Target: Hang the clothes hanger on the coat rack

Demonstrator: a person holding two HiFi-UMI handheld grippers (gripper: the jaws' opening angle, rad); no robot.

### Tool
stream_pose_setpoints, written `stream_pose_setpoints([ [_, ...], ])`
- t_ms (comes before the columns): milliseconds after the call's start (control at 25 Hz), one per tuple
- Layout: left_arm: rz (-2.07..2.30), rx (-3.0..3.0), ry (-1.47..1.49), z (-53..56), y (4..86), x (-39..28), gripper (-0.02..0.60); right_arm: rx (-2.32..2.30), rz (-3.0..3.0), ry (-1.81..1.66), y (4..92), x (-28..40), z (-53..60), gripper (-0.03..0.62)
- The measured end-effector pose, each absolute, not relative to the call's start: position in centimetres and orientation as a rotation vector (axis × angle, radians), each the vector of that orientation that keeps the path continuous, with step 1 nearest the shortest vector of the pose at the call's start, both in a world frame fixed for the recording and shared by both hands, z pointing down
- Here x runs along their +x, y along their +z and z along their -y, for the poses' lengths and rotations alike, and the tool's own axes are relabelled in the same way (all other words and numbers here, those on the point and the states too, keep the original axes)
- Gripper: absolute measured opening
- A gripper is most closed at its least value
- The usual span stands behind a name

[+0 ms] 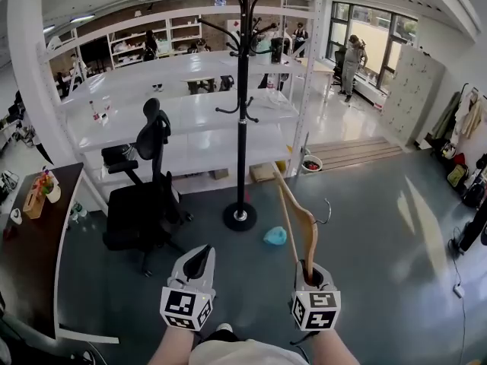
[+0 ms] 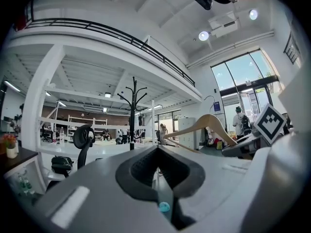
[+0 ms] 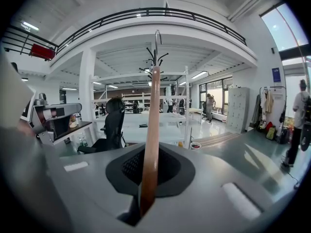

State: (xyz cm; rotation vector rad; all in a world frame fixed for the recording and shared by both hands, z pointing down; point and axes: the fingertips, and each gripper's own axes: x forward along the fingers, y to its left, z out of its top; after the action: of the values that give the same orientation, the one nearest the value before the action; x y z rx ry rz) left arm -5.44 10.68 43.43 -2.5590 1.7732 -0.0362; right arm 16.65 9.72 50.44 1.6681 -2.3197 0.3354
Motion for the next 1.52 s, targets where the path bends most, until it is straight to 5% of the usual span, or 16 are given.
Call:
stream_pose_setpoints([
  [1520,-1.738,-2.598,-0.068,22.5,45.7,-18.8,0.0,1.816,2.175,0.408,52.2,8.0,22.9,0.028],
])
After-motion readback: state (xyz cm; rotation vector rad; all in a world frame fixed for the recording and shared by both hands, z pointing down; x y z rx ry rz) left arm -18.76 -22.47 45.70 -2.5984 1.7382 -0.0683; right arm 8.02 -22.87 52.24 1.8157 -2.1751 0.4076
